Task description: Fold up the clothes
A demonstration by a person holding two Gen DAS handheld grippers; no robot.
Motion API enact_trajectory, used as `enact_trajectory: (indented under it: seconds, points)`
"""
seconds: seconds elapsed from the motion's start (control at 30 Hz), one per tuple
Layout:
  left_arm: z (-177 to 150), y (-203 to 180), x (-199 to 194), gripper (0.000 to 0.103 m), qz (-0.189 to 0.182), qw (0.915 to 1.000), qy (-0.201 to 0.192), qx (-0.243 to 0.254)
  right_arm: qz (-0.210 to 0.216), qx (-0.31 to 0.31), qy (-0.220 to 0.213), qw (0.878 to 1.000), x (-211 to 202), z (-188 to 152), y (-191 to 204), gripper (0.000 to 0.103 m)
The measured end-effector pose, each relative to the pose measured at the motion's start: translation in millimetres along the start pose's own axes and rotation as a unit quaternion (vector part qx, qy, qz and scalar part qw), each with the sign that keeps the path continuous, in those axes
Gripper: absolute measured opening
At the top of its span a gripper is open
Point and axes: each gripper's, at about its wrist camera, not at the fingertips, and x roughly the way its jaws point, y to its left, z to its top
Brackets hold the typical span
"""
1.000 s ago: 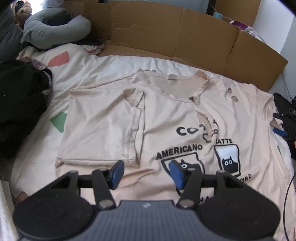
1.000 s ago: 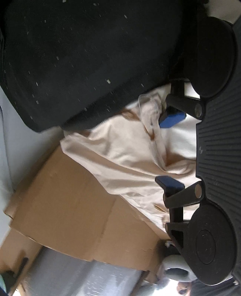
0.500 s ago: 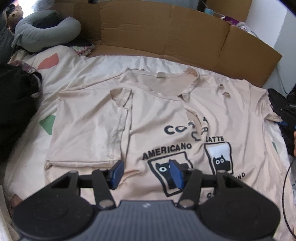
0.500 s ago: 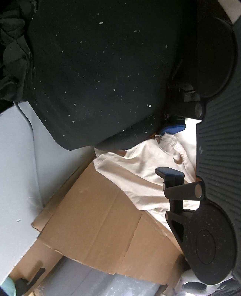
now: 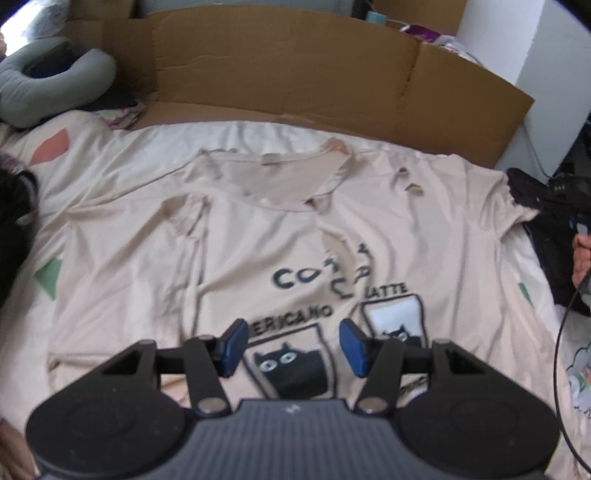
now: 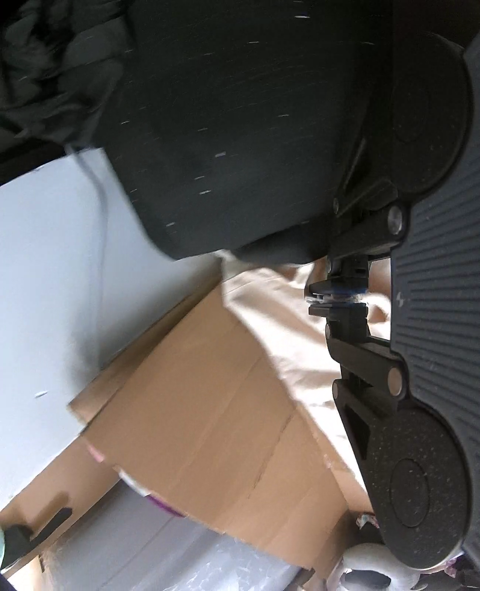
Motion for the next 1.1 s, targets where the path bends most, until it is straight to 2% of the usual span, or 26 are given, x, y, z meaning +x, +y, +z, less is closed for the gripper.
enact_trajectory:
  seconds: [0.27, 0.37, 0.5, 0.53, 0.73, 1.1]
  points:
    - [28, -38, 28, 0.054, -0.043, 0.9978, -0.004, 0.051, 0.011, 0.001, -0.018, 1.000, -6, 22, 6, 0.002]
    - [39, -56, 44, 0.047, -0.060, 0.9959, -0.003, 0.068, 0.013, 0.006, -0.014, 1.000, -9, 23, 3, 0.002]
    - [51, -87, 64, 0.031, -0.093, 0.9927, -0.002, 0.077, 0.016, 0.013, -0.007, 1.000, -11, 23, -2, 0.002]
    - [53, -95, 70, 0.025, -0.100, 0.9922, -0.002, 0.075, 0.017, 0.014, -0.005, 1.000, -12, 23, -3, 0.002]
    - [69, -134, 94, 0.008, -0.137, 0.9894, -0.002, 0.050, 0.032, 0.022, 0.000, 0.999, -17, 21, -5, 0.001]
    - [76, -174, 123, 0.005, -0.175, 0.9844, 0.009, 0.021, 0.075, 0.019, 0.005, 0.997, -24, 25, 9, 0.001]
